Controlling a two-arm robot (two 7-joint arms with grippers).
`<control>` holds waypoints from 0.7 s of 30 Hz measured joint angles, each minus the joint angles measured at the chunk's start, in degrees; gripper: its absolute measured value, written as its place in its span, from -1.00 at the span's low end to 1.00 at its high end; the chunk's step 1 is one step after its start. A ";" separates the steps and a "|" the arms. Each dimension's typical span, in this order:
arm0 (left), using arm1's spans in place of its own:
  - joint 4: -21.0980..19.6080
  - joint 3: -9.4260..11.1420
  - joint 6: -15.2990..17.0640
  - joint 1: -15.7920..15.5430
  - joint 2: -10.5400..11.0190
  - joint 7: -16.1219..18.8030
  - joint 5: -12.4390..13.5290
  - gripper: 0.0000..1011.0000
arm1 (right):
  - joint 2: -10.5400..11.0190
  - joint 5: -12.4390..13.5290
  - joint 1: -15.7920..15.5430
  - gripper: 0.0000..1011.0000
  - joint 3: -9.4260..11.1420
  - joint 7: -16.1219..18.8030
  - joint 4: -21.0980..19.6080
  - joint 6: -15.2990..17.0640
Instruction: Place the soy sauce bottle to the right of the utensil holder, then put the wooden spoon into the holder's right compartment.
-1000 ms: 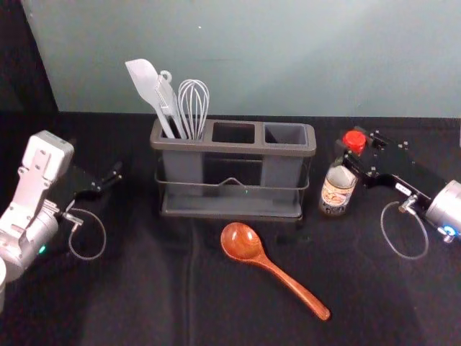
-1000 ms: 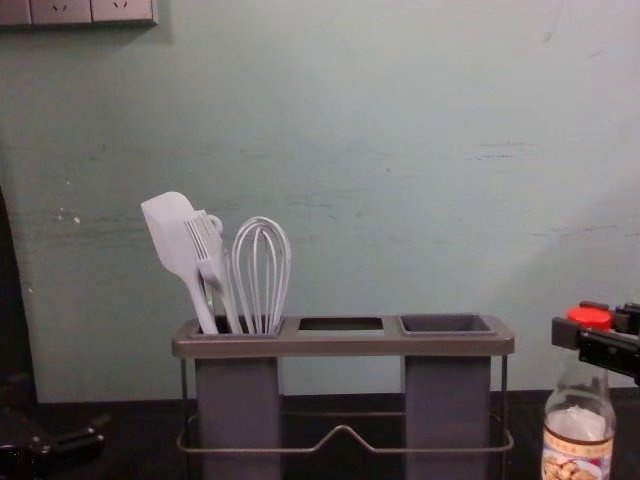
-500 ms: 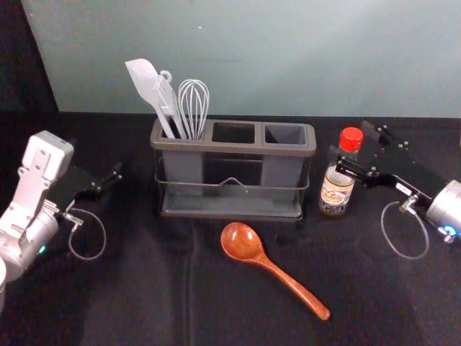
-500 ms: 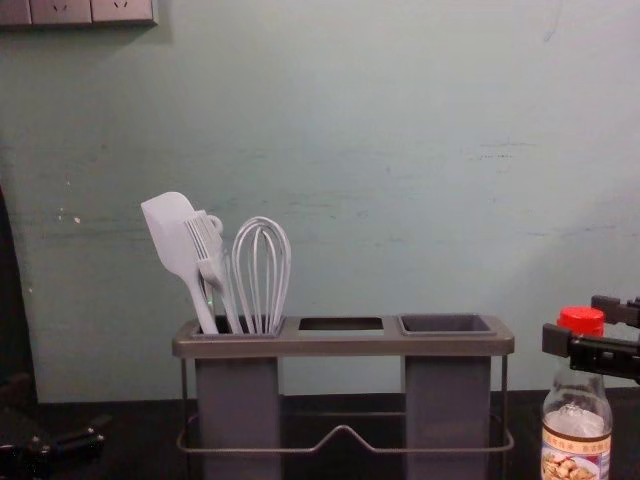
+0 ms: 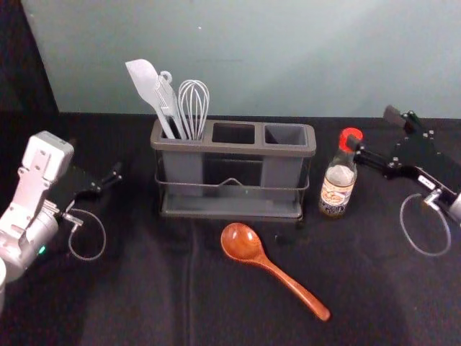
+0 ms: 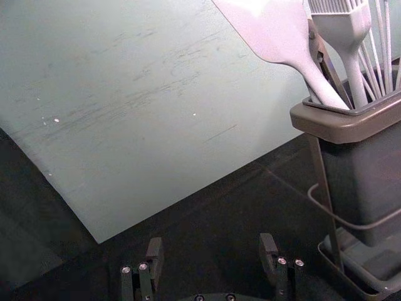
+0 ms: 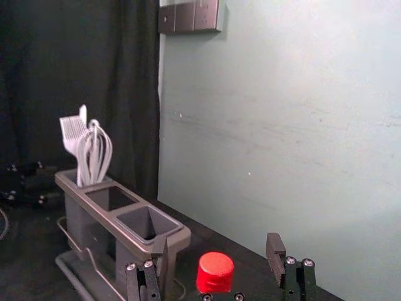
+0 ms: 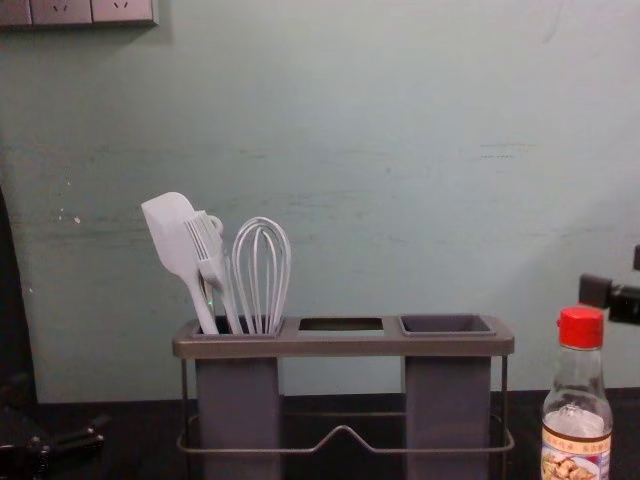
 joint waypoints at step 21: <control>0.00 0.00 0.00 0.00 0.00 0.00 0.00 0.99 | 8.90 -0.45 -9.95 0.99 -1.58 -2.14 -23.87 14.29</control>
